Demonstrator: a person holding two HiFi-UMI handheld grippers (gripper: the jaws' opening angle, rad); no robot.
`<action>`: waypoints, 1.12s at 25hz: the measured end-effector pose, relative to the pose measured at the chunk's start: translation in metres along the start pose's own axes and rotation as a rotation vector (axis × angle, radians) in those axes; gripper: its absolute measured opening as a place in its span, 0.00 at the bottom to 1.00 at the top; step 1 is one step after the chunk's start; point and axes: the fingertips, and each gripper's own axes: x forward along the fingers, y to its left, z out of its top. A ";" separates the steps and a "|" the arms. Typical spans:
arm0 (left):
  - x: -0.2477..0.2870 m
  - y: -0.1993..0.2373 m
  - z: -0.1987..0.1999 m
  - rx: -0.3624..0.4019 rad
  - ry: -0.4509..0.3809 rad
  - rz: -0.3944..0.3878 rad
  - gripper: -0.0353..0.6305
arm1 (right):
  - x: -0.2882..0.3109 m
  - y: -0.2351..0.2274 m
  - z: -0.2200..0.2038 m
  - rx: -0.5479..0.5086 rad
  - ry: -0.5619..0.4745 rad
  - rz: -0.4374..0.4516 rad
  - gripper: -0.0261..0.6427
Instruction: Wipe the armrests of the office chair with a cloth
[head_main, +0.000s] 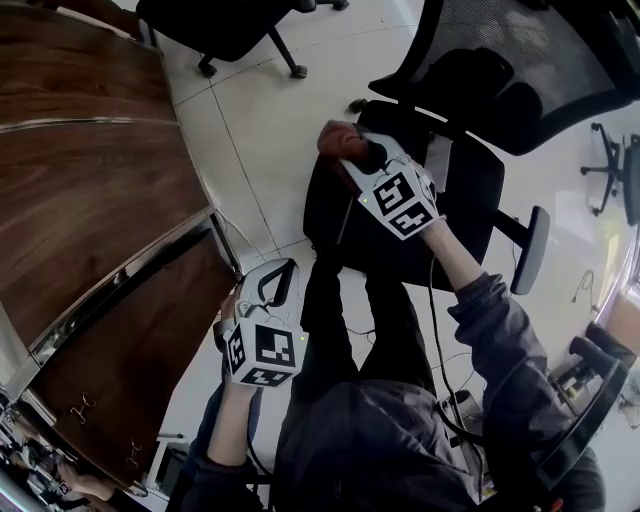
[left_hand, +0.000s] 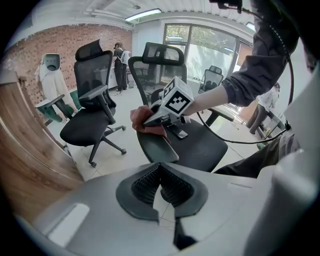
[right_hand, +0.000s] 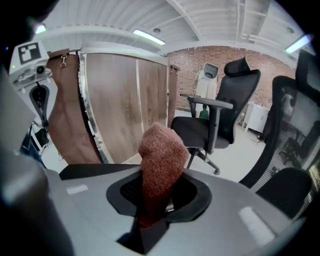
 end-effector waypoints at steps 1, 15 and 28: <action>-0.001 0.000 -0.001 -0.002 0.002 0.002 0.08 | 0.002 -0.009 0.000 0.005 0.003 -0.016 0.17; 0.010 -0.006 0.008 0.026 0.002 -0.032 0.08 | -0.042 0.116 -0.008 0.041 -0.061 0.074 0.18; 0.013 0.000 0.013 0.051 0.007 -0.048 0.08 | -0.059 0.046 -0.087 0.407 0.008 -0.125 0.17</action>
